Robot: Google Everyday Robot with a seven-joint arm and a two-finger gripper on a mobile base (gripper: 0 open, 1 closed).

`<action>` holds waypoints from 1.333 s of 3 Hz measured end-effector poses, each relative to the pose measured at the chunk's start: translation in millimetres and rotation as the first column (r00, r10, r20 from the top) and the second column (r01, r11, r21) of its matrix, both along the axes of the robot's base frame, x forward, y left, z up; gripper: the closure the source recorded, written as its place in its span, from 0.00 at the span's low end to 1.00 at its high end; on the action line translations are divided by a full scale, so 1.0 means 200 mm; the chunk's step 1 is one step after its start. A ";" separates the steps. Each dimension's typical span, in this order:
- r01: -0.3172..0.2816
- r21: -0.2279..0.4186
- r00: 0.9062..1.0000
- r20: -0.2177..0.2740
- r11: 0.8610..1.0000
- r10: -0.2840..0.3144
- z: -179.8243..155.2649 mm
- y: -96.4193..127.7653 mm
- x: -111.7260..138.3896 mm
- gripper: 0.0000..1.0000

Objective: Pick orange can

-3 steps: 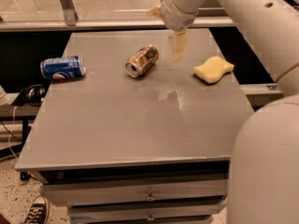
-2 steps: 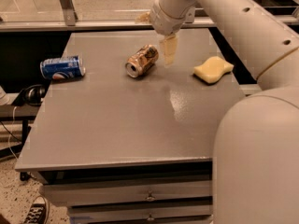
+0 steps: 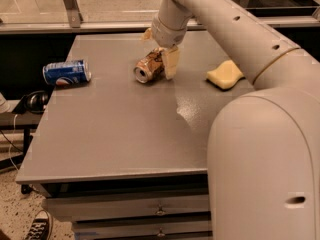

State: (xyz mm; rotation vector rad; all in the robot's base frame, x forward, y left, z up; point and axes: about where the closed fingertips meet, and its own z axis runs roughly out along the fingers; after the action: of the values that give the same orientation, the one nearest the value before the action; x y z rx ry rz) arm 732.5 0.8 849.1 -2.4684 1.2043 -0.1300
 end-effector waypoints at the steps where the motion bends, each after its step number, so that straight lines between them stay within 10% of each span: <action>1: 0.013 -0.025 1.000 -0.018 1.000 -0.013 -0.03 0.01 0.00 0.43; 4: 0.159 0.075 0.987 -0.004 0.984 -0.159 0.48 -0.09 -0.10 1.00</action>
Offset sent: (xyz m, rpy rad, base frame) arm -0.0023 -0.0047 0.0394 -0.0580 -0.0200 -0.0504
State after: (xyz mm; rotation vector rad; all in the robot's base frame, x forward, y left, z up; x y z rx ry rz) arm 713.5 -17.4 944.8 -2.3059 1.3790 -0.1276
